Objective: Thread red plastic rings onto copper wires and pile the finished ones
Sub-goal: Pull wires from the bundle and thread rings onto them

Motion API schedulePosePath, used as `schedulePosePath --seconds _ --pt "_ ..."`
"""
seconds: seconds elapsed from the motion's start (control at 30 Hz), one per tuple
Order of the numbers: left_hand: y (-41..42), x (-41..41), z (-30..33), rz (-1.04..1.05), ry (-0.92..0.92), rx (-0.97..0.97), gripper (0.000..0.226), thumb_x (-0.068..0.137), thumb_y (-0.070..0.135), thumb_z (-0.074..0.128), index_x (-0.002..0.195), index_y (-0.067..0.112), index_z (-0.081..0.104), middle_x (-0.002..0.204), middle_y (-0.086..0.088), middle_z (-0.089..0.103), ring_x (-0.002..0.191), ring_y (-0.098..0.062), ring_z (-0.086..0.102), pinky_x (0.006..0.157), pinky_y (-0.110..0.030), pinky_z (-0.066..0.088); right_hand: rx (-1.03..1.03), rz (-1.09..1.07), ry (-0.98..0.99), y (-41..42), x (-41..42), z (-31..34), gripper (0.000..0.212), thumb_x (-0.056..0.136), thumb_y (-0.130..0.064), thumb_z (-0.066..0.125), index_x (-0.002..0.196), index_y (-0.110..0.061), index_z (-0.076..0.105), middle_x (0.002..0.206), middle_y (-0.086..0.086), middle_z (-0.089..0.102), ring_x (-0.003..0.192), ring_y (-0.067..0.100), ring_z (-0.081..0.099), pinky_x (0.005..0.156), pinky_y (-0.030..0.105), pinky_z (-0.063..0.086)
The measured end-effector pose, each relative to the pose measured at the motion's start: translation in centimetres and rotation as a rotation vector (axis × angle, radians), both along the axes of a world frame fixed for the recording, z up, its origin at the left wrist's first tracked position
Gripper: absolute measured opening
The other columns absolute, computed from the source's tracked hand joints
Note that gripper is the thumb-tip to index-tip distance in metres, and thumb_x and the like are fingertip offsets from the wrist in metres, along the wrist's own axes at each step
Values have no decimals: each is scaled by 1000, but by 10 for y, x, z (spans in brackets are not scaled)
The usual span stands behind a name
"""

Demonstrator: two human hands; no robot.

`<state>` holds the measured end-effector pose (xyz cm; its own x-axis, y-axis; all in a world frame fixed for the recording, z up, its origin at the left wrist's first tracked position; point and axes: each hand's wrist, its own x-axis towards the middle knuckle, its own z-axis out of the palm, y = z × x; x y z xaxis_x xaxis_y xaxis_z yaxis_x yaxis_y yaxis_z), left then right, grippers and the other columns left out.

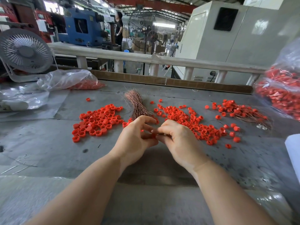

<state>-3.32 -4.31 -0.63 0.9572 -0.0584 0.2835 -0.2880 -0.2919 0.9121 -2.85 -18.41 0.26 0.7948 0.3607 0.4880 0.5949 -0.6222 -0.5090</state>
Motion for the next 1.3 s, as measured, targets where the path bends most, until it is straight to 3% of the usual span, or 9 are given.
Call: schedulePosePath --seconds 0.3,0.57,0.67,0.8,0.93,1.03,1.17,1.23,1.3 --pt "1 0 0 76 46 -29 47 69 -9 74 87 30 55 83 -3 64 72 -13 68 75 -28 55 -1 -229 -69 -6 6 -6 6 81 -8 69 78 -14 70 80 -9 55 74 12 52 70 31 45" --pt "3 -1 2 107 53 14 15 74 4 75 79 17 70 72 7 68 62 6 61 70 -10 47 -251 -331 -18 -9 10 -13 18 91 -14 54 100 -20 69 102 -4 61 98 19 57 75 29 44" --pt "3 -2 3 86 83 -115 14 76 -1 71 81 13 70 78 -1 70 70 -2 63 73 -11 50 -198 -318 -47 -9 11 -14 38 89 4 46 112 -19 66 105 -3 61 98 18 57 77 28 43" --pt "2 -4 7 7 207 -428 17 80 -11 62 85 6 65 76 -12 66 64 -12 65 67 -20 57 -18 -306 -113 -11 10 -10 45 82 12 42 105 -19 64 82 -4 58 71 12 50 63 24 41" --pt "3 -4 8 -21 244 -526 21 80 -11 61 86 9 66 67 -5 66 59 -10 65 59 -19 55 144 -329 -166 -12 8 -7 43 89 5 39 110 -31 53 77 -3 57 62 9 48 54 19 34" --pt "2 -5 9 -35 263 -524 19 81 -10 60 84 8 66 69 -6 65 57 -10 65 57 -18 54 199 -310 -212 -10 6 -3 70 91 10 38 136 -44 37 77 0 61 62 7 50 57 20 44" --pt "1 -5 8 -50 274 -512 17 81 -8 61 84 7 67 72 -8 65 58 -10 64 58 -18 54 307 -287 -185 -11 3 0 86 94 4 43 130 -65 8 77 5 66 64 14 61 62 33 55" --pt "1 -5 8 -51 275 -515 17 81 -8 61 84 7 66 73 -8 64 58 -10 64 57 -18 54 337 -289 -129 -11 5 -2 75 94 -2 46 135 -57 15 77 2 66 64 13 63 63 37 56" --pt "1 -5 8 -52 275 -516 17 81 -8 61 83 8 66 72 -8 65 57 -10 64 57 -18 54 328 -309 -118 -11 7 -2 58 94 -3 47 142 -32 31 88 5 68 80 14 67 73 37 57"
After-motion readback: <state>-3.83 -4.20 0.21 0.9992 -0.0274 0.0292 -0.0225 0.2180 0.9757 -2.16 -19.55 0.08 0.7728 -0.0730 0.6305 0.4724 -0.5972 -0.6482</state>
